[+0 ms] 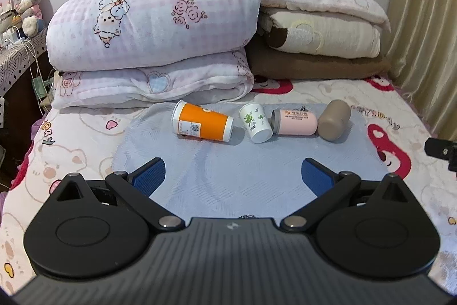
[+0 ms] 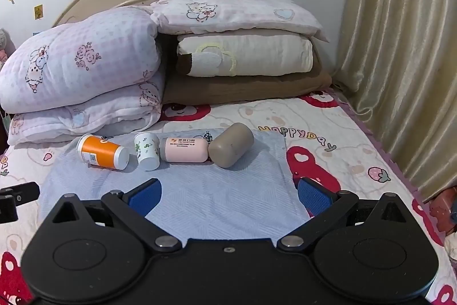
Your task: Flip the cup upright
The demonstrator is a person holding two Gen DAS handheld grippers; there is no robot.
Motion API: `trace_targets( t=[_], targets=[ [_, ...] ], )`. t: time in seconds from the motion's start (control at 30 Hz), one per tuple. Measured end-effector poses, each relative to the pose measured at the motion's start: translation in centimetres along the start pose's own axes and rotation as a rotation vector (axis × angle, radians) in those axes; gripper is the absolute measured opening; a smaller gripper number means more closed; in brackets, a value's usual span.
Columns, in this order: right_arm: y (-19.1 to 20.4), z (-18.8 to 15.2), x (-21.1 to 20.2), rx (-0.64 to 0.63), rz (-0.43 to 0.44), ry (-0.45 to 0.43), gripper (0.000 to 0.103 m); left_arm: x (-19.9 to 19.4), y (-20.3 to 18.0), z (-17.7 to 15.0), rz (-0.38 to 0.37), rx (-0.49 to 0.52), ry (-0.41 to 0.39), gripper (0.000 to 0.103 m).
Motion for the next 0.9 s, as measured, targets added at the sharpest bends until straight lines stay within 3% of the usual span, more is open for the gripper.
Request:
trace_targets(
  t=[0.43,0.9],
  targets=[
    [-0.1,-0.1,0.2,0.009,-0.008,-0.003,0.103,-0.5,0.7,0.0,-0.016,-0.025,-0.075,0.103],
    [0.3,0.0,-1.0,-0.01,-0.023,-0.089,0.103,-0.2,1.2,-0.1,-0.013,-0.033,-0.058,0.103]
  ],
)
Point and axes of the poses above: each gripper's, at about its wrist camera, not at the fingertips, and x roughly the way its jaws point, y to its left, z to its top, the point moved 2 cm from there along x, roughly the way its jaws point, and after that the axes turned 15 degrees about -x, right-handed, at the moved point
